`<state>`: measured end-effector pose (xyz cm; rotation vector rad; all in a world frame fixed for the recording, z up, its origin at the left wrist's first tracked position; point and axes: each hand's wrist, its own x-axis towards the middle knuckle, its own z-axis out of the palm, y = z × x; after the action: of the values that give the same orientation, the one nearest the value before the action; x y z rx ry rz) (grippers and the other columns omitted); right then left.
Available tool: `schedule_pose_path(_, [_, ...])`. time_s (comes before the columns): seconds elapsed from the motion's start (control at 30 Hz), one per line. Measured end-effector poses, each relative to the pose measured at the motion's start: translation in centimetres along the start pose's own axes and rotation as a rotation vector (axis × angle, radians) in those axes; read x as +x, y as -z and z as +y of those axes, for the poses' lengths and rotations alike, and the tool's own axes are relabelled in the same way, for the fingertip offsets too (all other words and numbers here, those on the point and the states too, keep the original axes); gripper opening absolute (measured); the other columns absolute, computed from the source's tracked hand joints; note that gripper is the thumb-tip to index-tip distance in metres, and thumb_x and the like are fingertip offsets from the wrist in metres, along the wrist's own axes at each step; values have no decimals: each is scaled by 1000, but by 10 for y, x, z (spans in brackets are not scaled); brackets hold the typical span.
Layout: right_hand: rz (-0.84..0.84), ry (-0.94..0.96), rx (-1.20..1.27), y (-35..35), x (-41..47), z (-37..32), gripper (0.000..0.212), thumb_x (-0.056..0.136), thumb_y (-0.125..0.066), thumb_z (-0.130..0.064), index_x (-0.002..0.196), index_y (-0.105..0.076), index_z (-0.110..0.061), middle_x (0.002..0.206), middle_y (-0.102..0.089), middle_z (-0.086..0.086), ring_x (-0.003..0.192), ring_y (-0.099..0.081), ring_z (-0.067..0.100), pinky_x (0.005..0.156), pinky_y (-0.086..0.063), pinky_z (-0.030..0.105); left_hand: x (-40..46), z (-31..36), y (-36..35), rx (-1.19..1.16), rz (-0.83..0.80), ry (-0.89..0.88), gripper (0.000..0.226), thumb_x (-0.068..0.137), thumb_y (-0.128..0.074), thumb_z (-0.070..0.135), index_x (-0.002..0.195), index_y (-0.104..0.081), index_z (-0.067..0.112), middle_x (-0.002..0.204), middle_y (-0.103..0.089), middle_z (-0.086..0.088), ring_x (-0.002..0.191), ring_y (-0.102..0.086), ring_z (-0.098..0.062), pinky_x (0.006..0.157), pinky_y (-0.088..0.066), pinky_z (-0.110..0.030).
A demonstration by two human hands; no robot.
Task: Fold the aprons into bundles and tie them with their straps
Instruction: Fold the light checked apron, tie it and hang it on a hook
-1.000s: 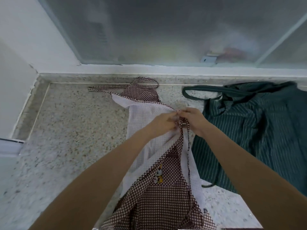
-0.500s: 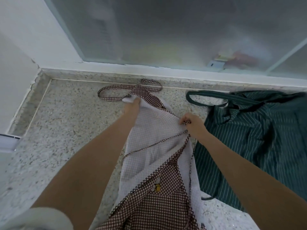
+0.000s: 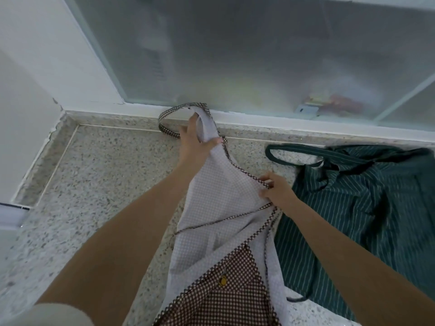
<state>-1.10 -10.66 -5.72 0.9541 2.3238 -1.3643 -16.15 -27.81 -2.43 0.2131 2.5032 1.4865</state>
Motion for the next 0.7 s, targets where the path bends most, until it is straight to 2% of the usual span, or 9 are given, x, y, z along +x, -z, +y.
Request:
schedule_pose_path(0.1, [2, -93, -146, 2, 5, 3, 26, 83, -50, 5, 105, -50, -9, 111, -56, 18, 88, -49, 23, 61, -39, 29, 6, -18, -13, -8, -76, 49, 85, 82, -70, 34, 149, -16, 28, 127, -51, -23, 98, -57, -36, 80, -44, -30])
schedule_pose_path(0.2, [-73, -103, -255, -1, 9, -9, 24, 87, -50, -8, 110, -45, -6, 99, -50, 10, 88, -46, 22, 61, -35, 29, 9, -32, -21, 77, -141, 186, 69, 93, -56, 28, 149, -16, 23, 134, -49, -15, 101, -57, -29, 73, -43, -28])
schedule_pose_path(0.27, [-35, -80, -284, -6, 15, -22, 15, 93, -45, -18, 104, -44, -7, 94, -49, 8, 85, -47, 22, 63, -36, 29, 13, -38, -24, 123, -153, 297, 57, 95, -48, 20, 146, -24, 13, 136, -47, -14, 107, -54, -30, 74, -45, -32])
schedule_pose_path(0.37, [120, 18, -455, -15, 34, -38, 16, 96, -35, -17, 99, -48, -9, 94, -55, 9, 82, -50, 23, 69, -41, 33, 25, -46, -27, 117, -78, 397, 38, 92, -47, 14, 124, -47, -7, 118, -57, -27, 104, -57, -38, 82, -49, -44])
schedule_pose_path(0.43, [186, 71, -518, -24, 49, -47, 16, 95, -39, -20, 102, -50, -10, 97, -59, 9, 82, -53, 23, 67, -42, 32, 28, -46, -27, 106, -91, 381, 23, 91, -54, 16, 95, -60, -5, 96, -61, -29, 91, -62, -39, 75, -50, -43])
schedule_pose_path(0.53, [161, 61, -526, -40, 66, -56, 31, 90, -51, -34, 110, -49, -11, 106, -55, 8, 96, -56, 28, 76, -47, 37, 34, -55, -30, 127, -114, 292, 37, 87, -60, 16, 54, -49, 4, 57, -50, -18, 58, -51, -30, 56, -39, -34])
schedule_pose_path(0.57, [166, 58, -548, -43, 70, -56, 32, 90, -52, -34, 112, -49, -10, 108, -54, 9, 100, -55, 29, 79, -47, 38, 35, -57, -30, 136, -113, 271, 42, 87, -61, 15, 49, -43, 9, 53, -45, -11, 53, -45, -23, 54, -33, -29])
schedule_pose_path(0.63, [186, 70, -555, -45, 74, -59, 22, 91, -48, -22, 107, -54, -8, 104, -59, 10, 95, -56, 27, 80, -48, 37, 35, -58, -30, 91, -97, 281, 42, 89, -60, 19, 53, -40, 15, 54, -43, -3, 51, -39, -17, 50, -28, -25])
schedule_pose_path(0.7, [139, 78, -393, -41, 78, -61, 18, 91, -46, -10, 94, -62, -3, 89, -62, 10, 83, -56, 23, 73, -44, 30, 33, -57, -26, 25, -47, 293, 31, 91, -57, 23, 64, -44, 14, 61, -46, -1, 57, -42, -16, 50, -31, -26])
